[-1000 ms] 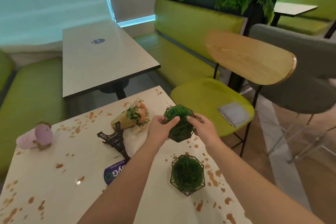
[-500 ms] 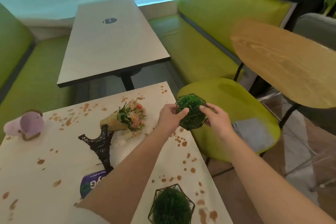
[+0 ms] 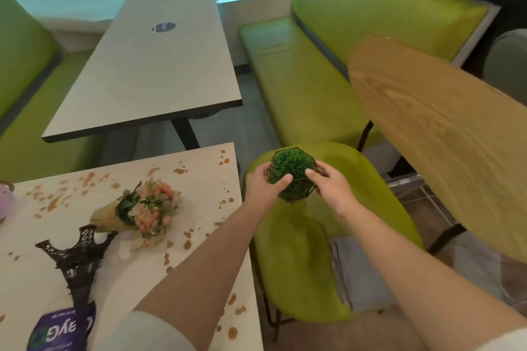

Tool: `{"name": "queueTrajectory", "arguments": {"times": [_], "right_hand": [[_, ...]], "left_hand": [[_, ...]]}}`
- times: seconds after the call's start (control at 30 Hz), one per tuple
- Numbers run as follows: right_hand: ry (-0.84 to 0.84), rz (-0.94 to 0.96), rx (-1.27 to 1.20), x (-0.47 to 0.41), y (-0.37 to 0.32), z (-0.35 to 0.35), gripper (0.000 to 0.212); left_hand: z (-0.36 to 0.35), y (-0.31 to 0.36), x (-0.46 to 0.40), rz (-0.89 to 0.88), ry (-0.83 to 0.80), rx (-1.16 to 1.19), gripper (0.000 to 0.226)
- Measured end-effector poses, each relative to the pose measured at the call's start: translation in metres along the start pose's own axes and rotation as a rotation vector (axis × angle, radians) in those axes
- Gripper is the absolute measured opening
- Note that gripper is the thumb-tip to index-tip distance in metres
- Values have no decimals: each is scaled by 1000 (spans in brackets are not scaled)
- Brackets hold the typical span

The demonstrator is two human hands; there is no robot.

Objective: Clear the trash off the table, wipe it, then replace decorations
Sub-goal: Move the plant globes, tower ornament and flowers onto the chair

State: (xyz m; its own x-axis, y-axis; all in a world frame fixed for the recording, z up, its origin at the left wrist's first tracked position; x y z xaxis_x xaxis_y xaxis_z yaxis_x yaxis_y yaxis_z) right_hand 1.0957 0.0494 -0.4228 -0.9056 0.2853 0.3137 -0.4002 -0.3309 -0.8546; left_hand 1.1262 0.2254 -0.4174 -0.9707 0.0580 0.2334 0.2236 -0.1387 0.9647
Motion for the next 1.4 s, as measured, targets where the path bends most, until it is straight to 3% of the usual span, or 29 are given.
{"name": "queueTrajectory", "arguments": {"times": [0.37, 0.9, 1.1, 1.4], "right_hand": [[-36, 53, 234, -68, 10, 22, 54], [-31, 39, 295, -66, 26, 17, 51], [27, 4, 233, -18, 27, 10, 51], [-33, 32, 175, 111, 4, -27, 31]], "left_hand": [[-44, -29, -62, 25, 31, 1, 81], [-56, -17, -44, 27, 7, -68, 55], [-31, -13, -1, 63, 45, -77, 55], [45, -10, 97, -41, 14, -153, 29]]}}
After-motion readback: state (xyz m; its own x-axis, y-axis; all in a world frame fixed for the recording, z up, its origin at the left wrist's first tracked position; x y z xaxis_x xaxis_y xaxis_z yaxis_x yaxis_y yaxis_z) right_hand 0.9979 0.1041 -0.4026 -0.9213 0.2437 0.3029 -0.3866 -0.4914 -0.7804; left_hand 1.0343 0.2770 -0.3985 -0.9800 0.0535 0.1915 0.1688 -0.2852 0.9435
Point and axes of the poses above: each hand's wrist, its own x-axis away from the middle knuckle, its own z-axis out of the back of the hand, y = z × x, the point moved 8 cm from there along -x, towards the middle knuckle, and after that the axes turned 14 degrees about x, right-handed, at the moved point
